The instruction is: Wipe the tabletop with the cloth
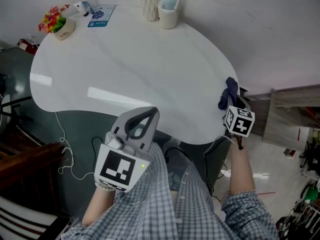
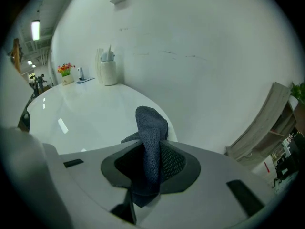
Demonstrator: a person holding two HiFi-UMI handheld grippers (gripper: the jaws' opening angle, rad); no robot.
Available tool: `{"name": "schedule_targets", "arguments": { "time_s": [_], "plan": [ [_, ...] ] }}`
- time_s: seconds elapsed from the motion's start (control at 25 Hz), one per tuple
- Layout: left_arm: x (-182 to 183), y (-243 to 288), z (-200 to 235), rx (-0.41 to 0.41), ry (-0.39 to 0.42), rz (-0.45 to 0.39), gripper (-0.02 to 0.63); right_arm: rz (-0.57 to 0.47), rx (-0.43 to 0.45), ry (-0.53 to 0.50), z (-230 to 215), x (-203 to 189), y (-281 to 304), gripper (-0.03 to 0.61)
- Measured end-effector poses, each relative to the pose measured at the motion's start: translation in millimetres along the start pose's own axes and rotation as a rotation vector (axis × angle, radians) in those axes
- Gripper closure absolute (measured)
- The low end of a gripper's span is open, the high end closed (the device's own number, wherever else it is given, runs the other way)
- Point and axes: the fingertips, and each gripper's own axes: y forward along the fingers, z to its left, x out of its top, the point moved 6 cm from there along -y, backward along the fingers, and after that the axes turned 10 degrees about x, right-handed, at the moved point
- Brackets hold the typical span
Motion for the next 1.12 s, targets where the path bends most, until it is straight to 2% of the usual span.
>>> {"name": "schedule_targets", "arguments": {
  "time_s": [0.44,0.88,1.12],
  "plan": [
    [2,5,-4,-0.016,0.009,0.010,0.609,-0.002,-0.015,0.089,-24,5,6,0.495],
    [2,11,-5,-0.027,0.027,0.027,0.609,0.013,-0.014,0.044,-26,28,28,0.495],
    [2,9,5,0.002,0.033,0.030,0.609,0.004,-0.008,0.002,-19,54,50,0.495]
  ]
}}
